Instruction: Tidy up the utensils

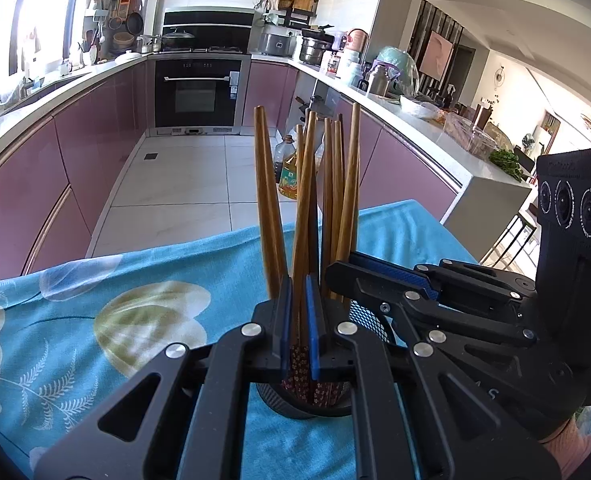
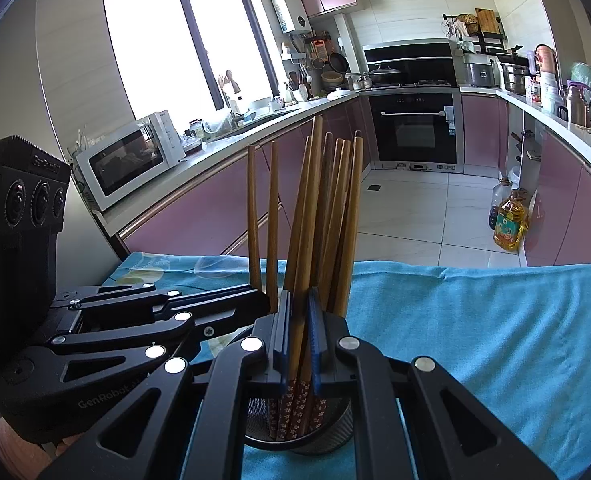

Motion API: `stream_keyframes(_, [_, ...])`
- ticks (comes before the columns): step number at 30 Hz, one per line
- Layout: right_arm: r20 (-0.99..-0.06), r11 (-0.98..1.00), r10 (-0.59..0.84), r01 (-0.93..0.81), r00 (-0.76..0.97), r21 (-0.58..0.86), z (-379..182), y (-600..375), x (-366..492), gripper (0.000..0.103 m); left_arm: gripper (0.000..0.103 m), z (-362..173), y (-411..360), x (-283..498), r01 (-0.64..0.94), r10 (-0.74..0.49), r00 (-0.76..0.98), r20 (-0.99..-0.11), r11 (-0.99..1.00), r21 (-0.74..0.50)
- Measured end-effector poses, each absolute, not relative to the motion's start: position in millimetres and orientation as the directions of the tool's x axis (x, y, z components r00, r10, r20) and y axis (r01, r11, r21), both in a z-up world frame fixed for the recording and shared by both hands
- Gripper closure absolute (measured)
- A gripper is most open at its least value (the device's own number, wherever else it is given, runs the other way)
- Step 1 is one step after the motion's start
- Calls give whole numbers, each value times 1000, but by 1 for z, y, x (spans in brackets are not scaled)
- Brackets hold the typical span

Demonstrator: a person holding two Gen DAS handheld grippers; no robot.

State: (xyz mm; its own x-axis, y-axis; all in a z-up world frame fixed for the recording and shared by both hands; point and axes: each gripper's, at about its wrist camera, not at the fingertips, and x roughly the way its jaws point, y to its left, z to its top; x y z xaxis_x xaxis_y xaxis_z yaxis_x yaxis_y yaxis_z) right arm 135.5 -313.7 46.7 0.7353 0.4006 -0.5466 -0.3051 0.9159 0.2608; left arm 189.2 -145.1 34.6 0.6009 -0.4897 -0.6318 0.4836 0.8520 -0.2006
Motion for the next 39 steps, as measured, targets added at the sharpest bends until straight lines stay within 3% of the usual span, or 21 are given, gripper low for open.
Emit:
stream_keyframes(11, [-539,919,394,-300,744,257,49,-312,134,96,96,31,-141,186,472,-489,608,-625,856,-210])
stream_keyframes(17, [-533,919,393,-303,749,251,51,-310,128,94,82,34,-133,177,454,-469,636,-612,870,-194])
stream_keyframes(24, [-507,935,352,-275,787,224,54,-316,113,55,52,39,-112,156,399,-418,710,-567,902,-164])
stream_keyframes(31, [-484,956,292,-244,825,161,54,-319,89,42,23,45,-79,121,318,-338,804,-489,940,-127])
stream_keyframes(34, [-460,964,266,-236,847,123,54,-316,75,25,6,48,-64,104,277,-299,844,-446,954,-116])
stream_keyframes(39, [-417,970,238,-237,877,54,50,-306,52,8,5,49,-43,74,209,-218,898,-381,976,-67])
